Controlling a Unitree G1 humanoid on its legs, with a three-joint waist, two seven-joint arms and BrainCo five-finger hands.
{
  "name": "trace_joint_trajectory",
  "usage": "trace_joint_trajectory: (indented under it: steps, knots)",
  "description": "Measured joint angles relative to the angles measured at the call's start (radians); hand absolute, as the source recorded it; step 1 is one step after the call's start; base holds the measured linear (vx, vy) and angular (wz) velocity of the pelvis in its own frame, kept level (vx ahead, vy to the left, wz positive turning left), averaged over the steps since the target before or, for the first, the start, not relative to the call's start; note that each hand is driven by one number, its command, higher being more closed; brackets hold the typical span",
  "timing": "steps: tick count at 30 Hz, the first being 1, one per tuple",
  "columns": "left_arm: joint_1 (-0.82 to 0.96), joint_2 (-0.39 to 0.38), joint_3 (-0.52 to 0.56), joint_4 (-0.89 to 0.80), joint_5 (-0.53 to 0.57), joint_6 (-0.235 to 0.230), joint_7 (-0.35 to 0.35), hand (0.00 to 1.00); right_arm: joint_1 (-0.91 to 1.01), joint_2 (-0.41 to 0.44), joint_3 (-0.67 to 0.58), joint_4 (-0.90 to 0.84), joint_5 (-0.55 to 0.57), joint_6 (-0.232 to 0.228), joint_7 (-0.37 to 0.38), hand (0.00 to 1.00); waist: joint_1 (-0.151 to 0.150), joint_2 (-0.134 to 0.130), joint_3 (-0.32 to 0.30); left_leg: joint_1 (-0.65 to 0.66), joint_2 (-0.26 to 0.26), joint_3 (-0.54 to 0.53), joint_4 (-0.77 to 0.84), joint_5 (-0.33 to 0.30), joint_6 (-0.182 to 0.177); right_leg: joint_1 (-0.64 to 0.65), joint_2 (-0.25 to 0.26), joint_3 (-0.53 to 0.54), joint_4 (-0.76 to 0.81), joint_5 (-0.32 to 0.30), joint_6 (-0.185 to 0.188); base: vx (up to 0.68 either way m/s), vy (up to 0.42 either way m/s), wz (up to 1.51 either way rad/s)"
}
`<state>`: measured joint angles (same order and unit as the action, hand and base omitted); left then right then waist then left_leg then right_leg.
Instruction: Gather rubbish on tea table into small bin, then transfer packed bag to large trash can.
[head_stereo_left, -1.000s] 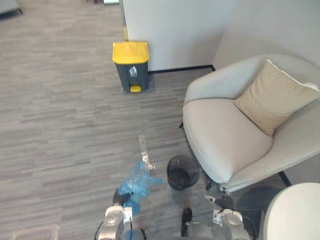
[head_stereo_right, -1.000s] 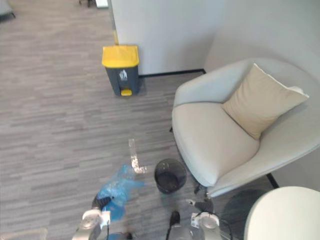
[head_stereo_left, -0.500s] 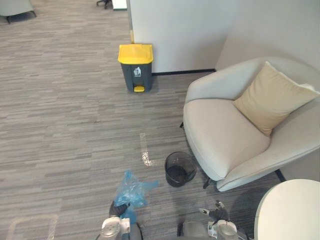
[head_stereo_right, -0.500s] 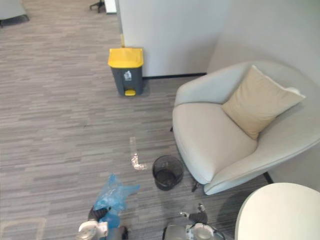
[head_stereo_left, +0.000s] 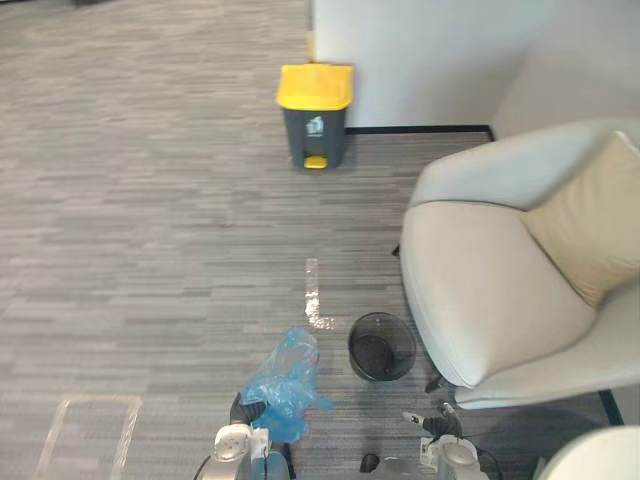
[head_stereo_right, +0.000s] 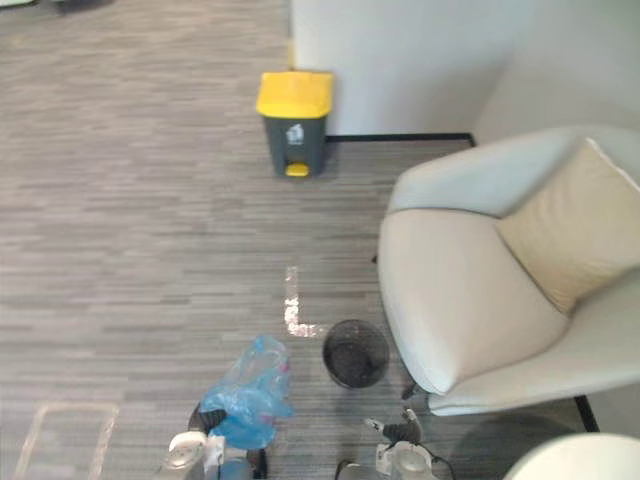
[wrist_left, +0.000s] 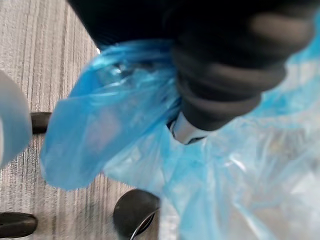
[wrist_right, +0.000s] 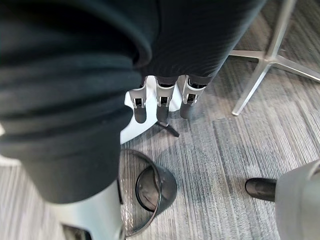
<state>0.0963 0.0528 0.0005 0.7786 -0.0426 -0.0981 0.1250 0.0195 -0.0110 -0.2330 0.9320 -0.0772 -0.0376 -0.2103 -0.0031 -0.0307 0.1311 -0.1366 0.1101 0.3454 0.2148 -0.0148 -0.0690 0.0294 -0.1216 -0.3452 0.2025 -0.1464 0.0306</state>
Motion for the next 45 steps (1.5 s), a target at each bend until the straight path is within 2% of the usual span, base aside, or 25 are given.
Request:
trace_joint_trajectory:
  steps: [3, 5, 6, 8, 9, 11, 12, 14, 17, 19, 20, 22, 23, 24, 25, 27, 30, 31, 32, 33, 35, 39, 40, 42, 45]
  knots:
    - [0.014, 0.009, 0.001, 0.002, 0.001, 0.0, 0.001, 1.0, -0.033, 0.002, 0.001, -0.001, -0.002, 0.0, -0.002, 0.0, 0.005, -0.009, 0.009, -0.003, -0.007, -0.004, -0.008, -0.006, 0.009, 0.009, 0.001, -0.027, 0.003, 0.003, 0.005, 0.04, 0.016, 0.35]
    - [0.023, 0.006, 0.001, 0.014, 0.001, 0.002, 0.001, 1.0, -0.046, 0.001, 0.002, -0.001, -0.002, 0.0, -0.003, 0.0, 0.005, 0.002, 0.018, -0.003, -0.013, -0.001, 0.007, -0.041, 0.052, 0.004, -0.001, -0.029, 0.042, 0.0, 0.008, 0.02, 0.075, 0.18]
    - [0.025, 0.003, 0.001, 0.016, 0.001, 0.004, 0.0, 1.0, -0.043, 0.0, 0.002, -0.001, -0.002, 0.002, -0.003, 0.0, -0.001, 0.013, 0.032, -0.001, -0.012, -0.002, 0.034, -0.091, 0.074, -0.018, -0.017, -0.028, 0.142, -0.017, 0.034, 0.01, 0.103, 0.32]
    - [0.026, 0.007, 0.001, 0.015, 0.001, 0.004, 0.001, 1.0, -0.034, -0.015, 0.003, -0.002, -0.002, 0.006, -0.003, 0.0, -0.007, 0.021, 0.037, 0.002, -0.02, -0.031, 0.058, -0.199, 0.069, -0.097, -0.064, -0.014, 0.378, -0.046, 0.074, 0.04, 0.167, 0.56]
    - [0.022, 0.021, 0.002, 0.014, 0.001, 0.004, 0.003, 1.0, -0.023, -0.008, 0.007, -0.004, -0.003, 0.012, -0.003, 0.0, -0.01, -0.008, 0.051, 0.013, -0.054, -0.058, 0.076, -0.224, 0.076, -0.171, -0.115, 0.04, 0.56, -0.021, 0.056, 0.09, 0.172, 0.69]
    - [0.024, 0.034, 0.001, 0.01, 0.001, 0.009, 0.006, 1.0, -0.001, 0.003, 0.013, -0.009, 0.002, 0.018, -0.001, 0.0, -0.018, -0.018, 0.072, 0.046, -0.083, -0.093, 0.087, -0.252, 0.097, -0.276, -0.106, 0.191, 0.753, 0.025, 0.047, 0.17, 0.097, 0.65]
    - [0.024, 0.045, 0.003, 0.009, 0.001, 0.016, 0.008, 1.0, -0.004, 0.003, 0.014, -0.018, -0.002, 0.017, -0.004, 0.0, -0.02, -0.017, 0.071, 0.061, -0.081, -0.118, 0.084, -0.263, 0.1, -0.318, -0.05, 0.242, 0.757, -0.071, 0.05, 0.24, 0.082, 0.56]
    - [0.016, 0.059, 0.007, 0.009, 0.0, 0.017, 0.008, 1.0, -0.009, 0.0, 0.031, -0.018, -0.002, 0.016, -0.003, 0.0, -0.021, -0.016, 0.072, 0.09, -0.083, -0.146, 0.065, -0.268, 0.109, -0.363, -0.004, 0.238, 0.667, -0.137, 0.039, 0.23, 0.035, 0.56]
    - [-0.01, 0.057, 0.013, 0.008, 0.0, 0.018, 0.008, 1.0, -0.014, -0.003, 0.03, -0.02, -0.003, 0.013, -0.003, 0.0, -0.035, -0.017, 0.068, 0.141, -0.094, -0.216, 0.043, -0.286, 0.083, -0.393, 0.048, 0.223, 0.416, -0.127, 0.015, 0.37, -0.045, 0.81]
    - [-0.02, 0.059, 0.013, 0.006, 0.002, 0.017, 0.007, 1.0, 0.016, -0.001, 0.026, -0.022, 0.0, 0.013, -0.003, 0.0, -0.047, -0.046, 0.047, 0.166, -0.108, -0.252, 0.068, -0.326, 0.043, -0.376, 0.053, 0.22, 0.294, -0.036, -0.058, 0.51, -0.12, 0.96]
    - [-0.022, 0.042, 0.016, 0.007, 0.003, 0.02, 0.006, 1.0, 0.024, -0.002, -0.002, -0.041, -0.002, 0.02, -0.004, 0.0, -0.048, -0.009, 0.036, 0.176, -0.064, -0.251, 0.12, -0.345, 0.019, -0.337, 0.074, 0.183, 0.293, -0.062, -0.063, 0.45, -0.099, 0.5]
    - [-0.019, 0.024, 0.015, -0.018, 0.003, 0.02, 0.005, 1.0, 0.029, -0.001, 0.004, -0.091, -0.003, 0.021, -0.002, 0.0, -0.045, 0.026, 0.036, 0.11, 0.01, -0.208, 0.347, -0.344, 0.001, -0.25, 0.119, 0.162, 0.229, -0.078, -0.085, 0.57, -0.127, 0.26]
    - [-0.015, 0.012, 0.024, -0.038, 0.003, 0.02, 0.004, 1.0, 0.028, 0.007, 0.008, -0.106, -0.002, 0.02, -0.002, 0.0, -0.042, 0.037, 0.037, 0.043, 0.074, -0.168, 0.544, -0.326, -0.023, -0.171, 0.153, 0.171, 0.173, -0.085, -0.099, 0.57, -0.107, 0.03]
    - [-0.01, 0.007, 0.024, -0.052, 0.003, 0.02, 0.003, 1.0, 0.028, 0.014, 0.009, -0.114, -0.001, 0.021, -0.003, 0.0, -0.034, 0.034, 0.038, 0.026, 0.105, -0.138, 0.629, -0.339, -0.014, -0.123, 0.169, 0.183, 0.145, -0.088, -0.104, 0.56, -0.051, -0.16]
    - [-0.005, 0.003, 0.021, -0.062, 0.003, 0.019, -0.001, 1.0, 0.028, 0.022, 0.009, -0.121, 0.0, 0.021, -0.003, 0.0, -0.023, 0.021, 0.033, -0.002, 0.126, -0.11, 0.681, -0.355, 0.005, -0.064, 0.171, 0.206, 0.114, -0.094, -0.113, 0.52, -0.022, -0.28]
    - [-0.008, -0.001, 0.021, -0.06, 0.003, 0.019, -0.006, 1.0, 0.012, 0.02, 0.0, -0.122, 0.001, 0.02, -0.004, 0.0, -0.017, 0.0, 0.026, -0.071, 0.114, -0.103, 0.641, -0.37, 0.0, -0.016, 0.154, 0.256, 0.097, -0.095, -0.115, 0.55, 0.053, -0.33]
    - [-0.035, -0.001, 0.022, -0.059, 0.004, 0.019, -0.007, 1.0, -0.018, 0.014, -0.025, -0.092, 0.001, 0.02, -0.007, 0.0, -0.005, -0.019, 0.042, -0.211, 0.06, -0.183, 0.485, -0.347, 0.006, 0.033, 0.106, 0.307, 0.094, -0.096, -0.114, 0.37, 0.202, -0.41]
    - [-0.035, -0.001, 0.019, -0.055, 0.006, 0.019, -0.007, 1.0, -0.02, 0.011, -0.043, -0.076, 0.002, 0.021, -0.009, 0.0, -0.002, -0.016, 0.047, -0.237, 0.031, -0.235, 0.402, -0.302, -0.007, 0.053, 0.096, 0.322, 0.093, -0.103, -0.101, 0.27, 0.217, -0.51]
    - [-0.029, -0.002, 0.017, -0.052, 0.011, 0.019, -0.007, 1.0, -0.011, 0.005, -0.043, -0.062, 0.002, 0.02, -0.011, 0.0, 0.004, -0.005, 0.042, -0.237, 0.017, -0.294, 0.284, -0.203, -0.023, 0.065, 0.094, 0.349, 0.094, -0.123, -0.063, 0.41, 0.414, -0.95]
    - [-0.016, -0.008, 0.013, -0.048, 0.012, 0.017, -0.004, 1.0, -0.001, -0.015, -0.04, -0.042, 0.002, 0.021, -0.012, 0.0, 0.018, 0.03, 0.03, -0.246, 0.031, -0.343, 0.257, -0.069, -0.039, 0.085, 0.104, 0.393, 0.1, -0.183, 0.005, 0.35, 0.369, -0.96]
    - [-0.026, 0.024, 0.015, -0.005, 0.02, 0.02, -0.003, 1.0, 0.001, 0.03, -0.038, -0.016, 0.001, 0.024, -0.005, 0.0, 0.007, -0.025, 0.02, -0.248, -0.006, -0.278, 0.338, -0.167, -0.018, 0.07, 0.034, 0.439, 0.163, -0.229, 0.031, 0.34, 0.334, -0.8]
    - [-0.005, 0.037, -0.001, -0.02, 0.021, 0.02, -0.003, 1.0, 0.013, 0.058, -0.02, -0.012, -0.002, 0.028, 0.003, 0.0, 0.008, -0.028, 0.03, -0.111, -0.01, -0.093, 0.296, -0.273, 0.032, -0.154, -0.03, 0.469, 0.575, -0.152, 0.123, 0.34, 0.3, -1.07]
    - [-0.001, 0.04, -0.001, -0.019, 0.021, 0.02, -0.001, 1.0, 0.01, 0.054, -0.016, -0.012, -0.003, 0.03, 0.003, 0.0, 0.009, -0.029, 0.031, -0.079, -0.012, -0.07, 0.272, -0.278, 0.034, -0.187, -0.037, 0.436, 0.62, -0.155, 0.117, 0.32, 0.213, -1.04]
    - [0.0, 0.061, -0.018, -0.017, 0.02, 0.022, 0.004, 1.0, 0.005, 0.042, -0.007, -0.011, -0.004, 0.028, 0.002, 0.0, -0.007, -0.022, 0.035, 0.038, -0.017, -0.03, 0.151, -0.271, 0.047, -0.28, -0.033, 0.252, 0.665, -0.189, 0.055, 0.34, 0.138, -0.61]
    - [-0.02, 0.062, -0.016, 0.01, 0.021, 0.022, 0.005, 1.0, -0.007, 0.028, 0.007, -0.01, -0.003, 0.022, 0.003, 0.0, -0.023, -0.016, 0.039, 0.14, -0.011, 0.004, 0.049, -0.264, 0.035, -0.366, 0.009, 0.111, 0.468, -0.195, 0.01, 0.4, 0.021, -0.17]
